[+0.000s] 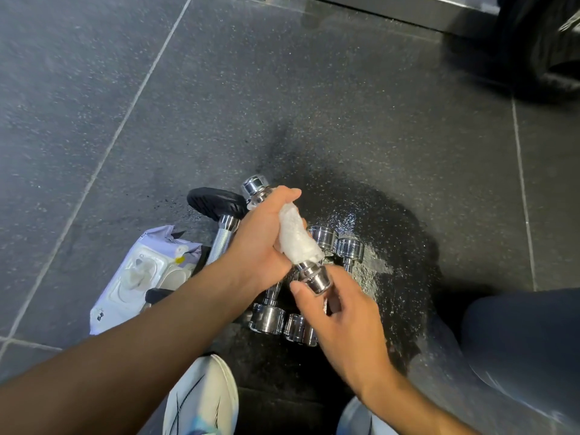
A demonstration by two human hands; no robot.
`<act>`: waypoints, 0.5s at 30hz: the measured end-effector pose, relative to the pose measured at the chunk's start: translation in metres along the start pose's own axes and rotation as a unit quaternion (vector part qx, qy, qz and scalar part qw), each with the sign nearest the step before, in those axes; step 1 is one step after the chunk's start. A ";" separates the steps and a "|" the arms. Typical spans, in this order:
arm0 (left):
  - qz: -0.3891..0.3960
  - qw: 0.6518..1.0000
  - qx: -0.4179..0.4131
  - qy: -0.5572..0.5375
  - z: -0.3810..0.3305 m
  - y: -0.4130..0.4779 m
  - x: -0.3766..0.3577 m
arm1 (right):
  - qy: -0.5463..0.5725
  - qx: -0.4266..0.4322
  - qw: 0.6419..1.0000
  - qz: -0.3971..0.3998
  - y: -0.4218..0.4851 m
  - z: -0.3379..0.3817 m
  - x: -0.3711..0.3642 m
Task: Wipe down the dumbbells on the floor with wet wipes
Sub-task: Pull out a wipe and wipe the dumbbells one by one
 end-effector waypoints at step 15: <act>-0.045 0.996 -0.033 0.070 -0.002 0.000 0.005 | 0.053 -0.030 0.997 0.038 0.006 -0.019 0.002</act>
Point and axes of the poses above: each hand's wrist, its own y-axis towards the middle knuckle, its own x-axis out of the back of the hand, z = x × y, the point moved 8 cm from there along y, towards the middle knuckle, and after that the axes turned 3 degrees about -z, right-handed, at the moved point
